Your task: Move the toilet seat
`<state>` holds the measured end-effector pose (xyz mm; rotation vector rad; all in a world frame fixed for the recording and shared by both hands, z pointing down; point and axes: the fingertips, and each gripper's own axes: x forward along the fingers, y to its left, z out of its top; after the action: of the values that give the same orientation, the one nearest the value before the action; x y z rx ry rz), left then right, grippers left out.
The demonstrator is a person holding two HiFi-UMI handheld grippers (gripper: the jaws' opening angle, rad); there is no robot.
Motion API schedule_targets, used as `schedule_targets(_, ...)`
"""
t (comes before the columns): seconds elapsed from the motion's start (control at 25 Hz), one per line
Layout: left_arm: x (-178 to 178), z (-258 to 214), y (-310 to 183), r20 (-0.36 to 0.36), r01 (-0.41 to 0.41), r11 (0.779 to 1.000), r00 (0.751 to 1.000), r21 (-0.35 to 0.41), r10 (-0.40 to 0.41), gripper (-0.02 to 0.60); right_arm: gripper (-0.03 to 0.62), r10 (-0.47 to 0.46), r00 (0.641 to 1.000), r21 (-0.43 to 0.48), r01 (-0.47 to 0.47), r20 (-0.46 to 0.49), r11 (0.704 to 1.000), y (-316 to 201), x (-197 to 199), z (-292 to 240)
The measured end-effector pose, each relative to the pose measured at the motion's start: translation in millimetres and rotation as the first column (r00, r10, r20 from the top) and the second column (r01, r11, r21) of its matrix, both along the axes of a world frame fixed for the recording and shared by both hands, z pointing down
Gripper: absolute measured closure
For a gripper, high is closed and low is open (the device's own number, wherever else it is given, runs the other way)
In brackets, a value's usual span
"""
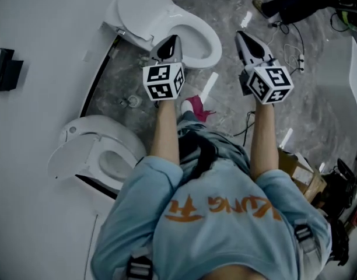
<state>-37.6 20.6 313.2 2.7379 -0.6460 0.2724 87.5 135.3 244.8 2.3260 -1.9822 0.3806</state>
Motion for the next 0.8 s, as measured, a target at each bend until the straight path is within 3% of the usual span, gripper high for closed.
schedule_targets(0.24, 2.1, 37.5, -15.8, 0.001, 0.018, 0.997, 1.0, -0.078, -0.018, 0.58, 0.595, -0.078, 0.995, -0.115, 0.07, -0.064, 0.991, -27.3, -2.3, 25.1)
schedule_targets(0.56, 10.0, 54.7, -33.6, 0.012, 0.031, 0.994, 0.999, -0.101, -0.03, 0.58, 0.595, -0.182, 0.975, -0.171, 0.16, -0.124, 0.972, -60.5, 3.8, 25.7)
schedule_targets(0.8, 11.5, 66.3, -55.8, 0.032, 0.075, 0.992, 0.997, -0.103, -0.072, 0.58, 0.595, -0.248, 0.962, -0.18, 0.225, -0.113, 0.957, -93.0, 13.5, 37.2)
